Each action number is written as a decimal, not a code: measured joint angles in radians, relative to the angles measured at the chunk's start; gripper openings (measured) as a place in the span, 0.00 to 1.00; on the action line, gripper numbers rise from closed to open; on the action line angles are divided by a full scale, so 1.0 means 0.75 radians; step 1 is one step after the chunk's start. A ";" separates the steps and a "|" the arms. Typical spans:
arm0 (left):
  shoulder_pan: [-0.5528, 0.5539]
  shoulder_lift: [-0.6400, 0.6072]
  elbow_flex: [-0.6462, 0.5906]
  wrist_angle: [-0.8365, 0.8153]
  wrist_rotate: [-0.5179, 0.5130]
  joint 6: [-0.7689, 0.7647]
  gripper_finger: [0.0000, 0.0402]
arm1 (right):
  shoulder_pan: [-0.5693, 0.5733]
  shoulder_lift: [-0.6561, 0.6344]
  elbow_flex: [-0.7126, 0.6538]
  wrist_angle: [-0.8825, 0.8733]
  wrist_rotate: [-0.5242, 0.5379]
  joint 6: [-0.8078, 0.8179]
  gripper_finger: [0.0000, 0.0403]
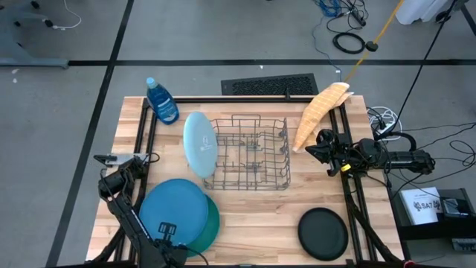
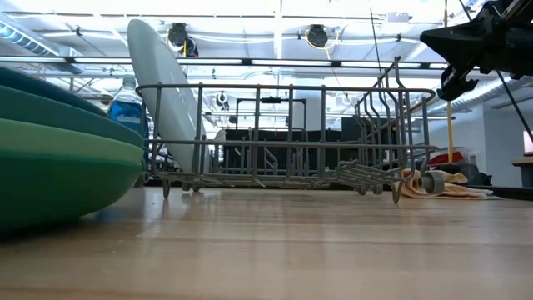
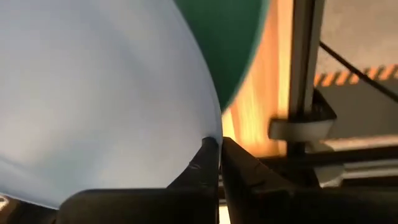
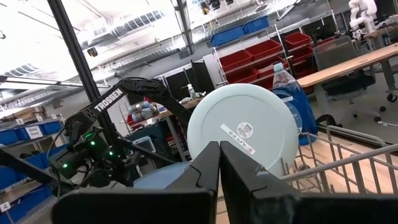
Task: Sort dishes
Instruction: Put the blue plate into the dish rack
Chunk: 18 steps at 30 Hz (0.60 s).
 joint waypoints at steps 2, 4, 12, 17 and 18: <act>0.002 0.000 0.004 0.018 -0.054 -0.012 0.01 | 0.000 0.000 0.000 0.000 0.000 0.000 0.02; 0.006 0.000 0.004 0.035 -0.104 -0.012 0.01 | 0.000 0.000 0.000 0.000 0.000 0.000 0.02; 0.008 0.000 0.005 0.053 -0.250 -0.045 0.04 | 0.000 0.000 0.000 0.001 0.002 0.026 0.02; 0.023 0.000 0.005 0.057 -0.258 -0.100 0.16 | 0.000 0.000 0.000 0.000 0.002 0.026 0.02; 0.027 0.000 0.005 0.058 -0.266 -0.106 0.18 | 0.000 0.000 0.000 0.000 0.002 0.027 0.02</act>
